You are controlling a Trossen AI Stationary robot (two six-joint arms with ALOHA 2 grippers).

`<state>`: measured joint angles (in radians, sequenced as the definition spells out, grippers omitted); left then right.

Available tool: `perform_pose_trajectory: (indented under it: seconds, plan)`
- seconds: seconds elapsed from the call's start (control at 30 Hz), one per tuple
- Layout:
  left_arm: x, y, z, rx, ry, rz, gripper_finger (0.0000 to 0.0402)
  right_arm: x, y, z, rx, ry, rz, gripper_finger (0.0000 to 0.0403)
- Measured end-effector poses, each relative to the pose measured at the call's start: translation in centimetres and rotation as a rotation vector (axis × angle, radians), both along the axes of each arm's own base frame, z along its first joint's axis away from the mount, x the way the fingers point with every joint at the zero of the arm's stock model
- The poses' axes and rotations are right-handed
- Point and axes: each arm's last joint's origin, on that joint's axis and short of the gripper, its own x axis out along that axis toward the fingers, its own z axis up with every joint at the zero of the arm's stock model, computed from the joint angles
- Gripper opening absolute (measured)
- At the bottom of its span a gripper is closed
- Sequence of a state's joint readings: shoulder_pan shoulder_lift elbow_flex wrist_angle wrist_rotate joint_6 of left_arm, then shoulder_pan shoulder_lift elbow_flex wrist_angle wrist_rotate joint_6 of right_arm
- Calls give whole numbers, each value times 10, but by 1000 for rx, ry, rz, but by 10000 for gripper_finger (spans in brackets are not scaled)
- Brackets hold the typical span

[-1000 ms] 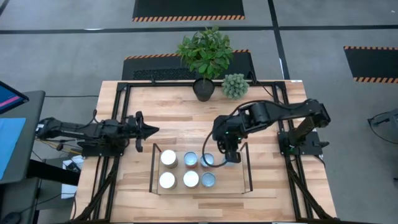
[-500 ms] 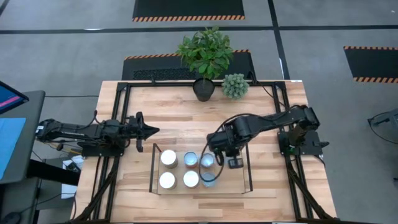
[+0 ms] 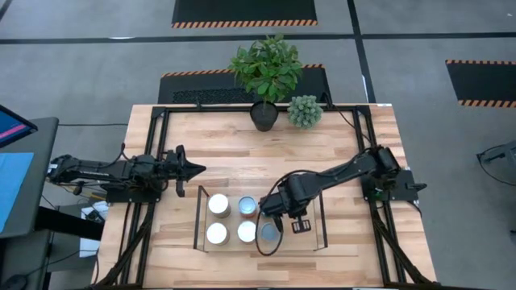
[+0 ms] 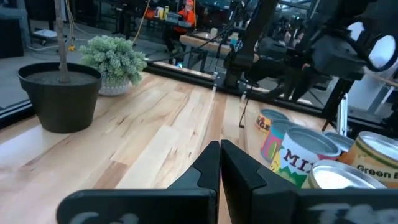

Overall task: Pick and place cans onto a shelf
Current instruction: Adjust the canned goods on the shelf

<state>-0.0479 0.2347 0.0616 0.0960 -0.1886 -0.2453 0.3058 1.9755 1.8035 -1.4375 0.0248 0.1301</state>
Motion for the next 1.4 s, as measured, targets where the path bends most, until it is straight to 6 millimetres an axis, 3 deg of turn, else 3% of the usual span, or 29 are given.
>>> perform_pose_trajectory:
  seconds: [0.3,0.9,1.17,1.4]
  plan:
    - [-1,0,-1,-11,10,1,0,5,6,-20,-25,78,-9,93]
    - [-1,-1,-3,-31,25,-23,0,8,14,-21,-15,26,-44,93]
    - [-1,0,-3,-30,26,-15,0,3,13,-18,-82,31,-36,93]
    - [-1,0,-3,-29,29,-14,0,-12,3,-29,-53,28,-49,93]
